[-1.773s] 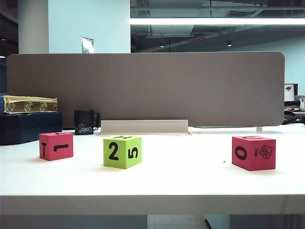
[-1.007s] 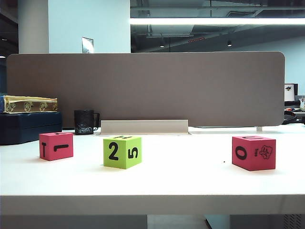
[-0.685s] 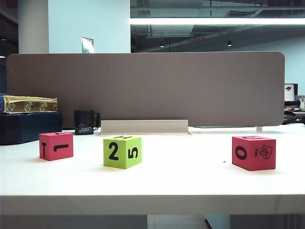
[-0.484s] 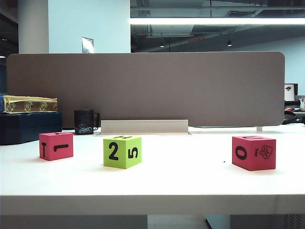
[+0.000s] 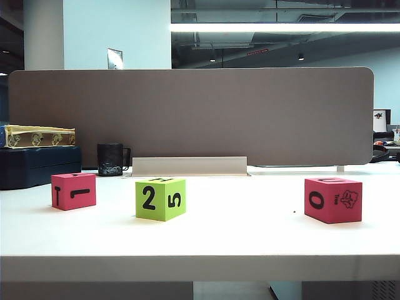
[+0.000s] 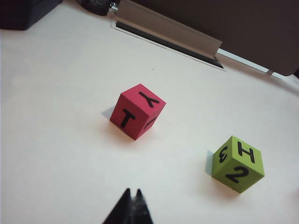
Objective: Select the appropriate blocks from the scattered letter blocks on the table and arrange them in a row to spell out "THU".
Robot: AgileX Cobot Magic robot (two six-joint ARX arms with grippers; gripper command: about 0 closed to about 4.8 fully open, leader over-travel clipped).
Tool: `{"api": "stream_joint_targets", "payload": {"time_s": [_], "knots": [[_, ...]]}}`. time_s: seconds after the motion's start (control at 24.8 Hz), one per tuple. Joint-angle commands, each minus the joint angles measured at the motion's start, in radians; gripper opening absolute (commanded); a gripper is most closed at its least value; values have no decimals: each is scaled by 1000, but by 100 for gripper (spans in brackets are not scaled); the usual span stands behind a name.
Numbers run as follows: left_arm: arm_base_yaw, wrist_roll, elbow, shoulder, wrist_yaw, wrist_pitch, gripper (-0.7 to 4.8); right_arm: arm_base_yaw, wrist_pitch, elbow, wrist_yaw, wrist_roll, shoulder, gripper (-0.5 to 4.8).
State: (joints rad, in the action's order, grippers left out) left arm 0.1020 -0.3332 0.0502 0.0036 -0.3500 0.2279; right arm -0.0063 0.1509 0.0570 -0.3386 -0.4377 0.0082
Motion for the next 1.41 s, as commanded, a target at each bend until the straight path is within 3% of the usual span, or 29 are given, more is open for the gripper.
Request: {"api": "stream_joint_targets", "payload": {"time_s": [0.04,0.12,0.2,0.48,0.64,0.97,1.09,1.41], "knots": [[1,0,20,-1,-18,14,-6,0,51,86,6,53,-6,-5],[1,-11,53,-1,-34,39,-5,0,51,139,6,53,-6,-6],[1,-95,100,-1,-32,31,-5,0,56,198,6,52,-5,-5],[1,-101,283,22,-32,100,-5,0,145,404,3,54,106,-6],[1,-26,403,130,-63,239,-5,1,275,595,-43,126,299,-5],[1,111,615,395,-84,329,-5,27,474,848,-87,169,603,-5],[1,146,697,518,-85,361,-5,77,565,920,-86,193,712,-5],[-6,224,846,807,-152,466,-5,349,640,1042,-2,232,956,-5]]}}
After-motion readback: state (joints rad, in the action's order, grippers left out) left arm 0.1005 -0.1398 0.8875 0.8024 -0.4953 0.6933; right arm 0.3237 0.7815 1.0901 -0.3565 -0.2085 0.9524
